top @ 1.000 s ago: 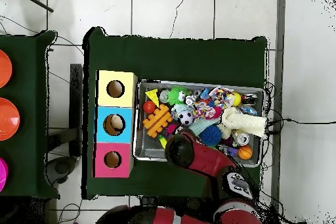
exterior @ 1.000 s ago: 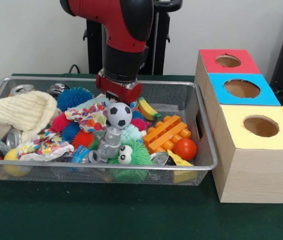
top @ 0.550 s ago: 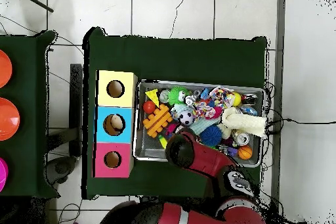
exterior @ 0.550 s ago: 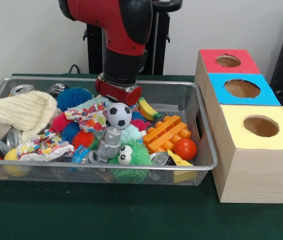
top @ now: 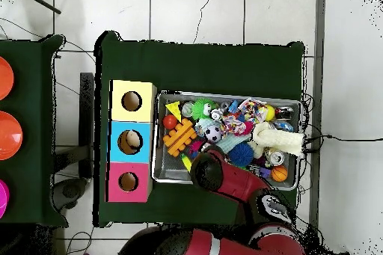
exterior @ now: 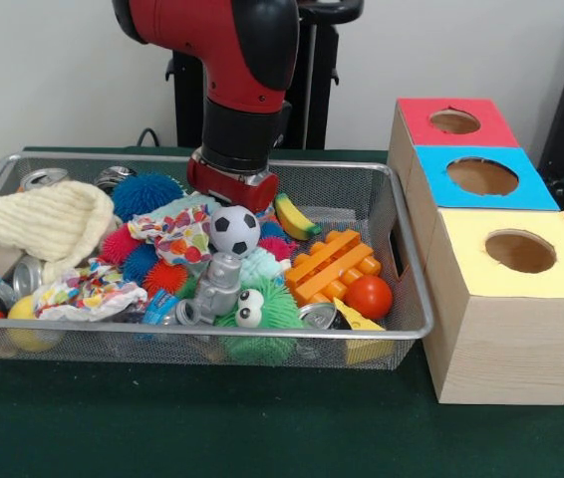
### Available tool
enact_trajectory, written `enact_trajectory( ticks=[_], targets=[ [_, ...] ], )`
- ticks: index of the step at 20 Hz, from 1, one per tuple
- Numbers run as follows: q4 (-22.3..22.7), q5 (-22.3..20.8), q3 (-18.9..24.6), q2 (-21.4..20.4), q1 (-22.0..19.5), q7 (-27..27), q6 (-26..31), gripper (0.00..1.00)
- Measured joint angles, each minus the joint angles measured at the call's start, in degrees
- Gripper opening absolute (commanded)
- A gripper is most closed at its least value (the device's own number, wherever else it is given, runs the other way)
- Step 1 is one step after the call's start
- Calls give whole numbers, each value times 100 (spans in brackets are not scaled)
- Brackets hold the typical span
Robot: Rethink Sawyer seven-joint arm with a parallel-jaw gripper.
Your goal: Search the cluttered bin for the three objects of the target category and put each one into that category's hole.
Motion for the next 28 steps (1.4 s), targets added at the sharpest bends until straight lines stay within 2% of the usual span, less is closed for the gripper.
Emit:
enact_trajectory(
  ticks=[16,17,28],
  targets=[
    [20,-7,12,-50,-7,0,1,100],
    [22,-9,13,-57,-9,0,0,0],
    [51,-108,89,-120,-124,0,1,0]
  ],
)
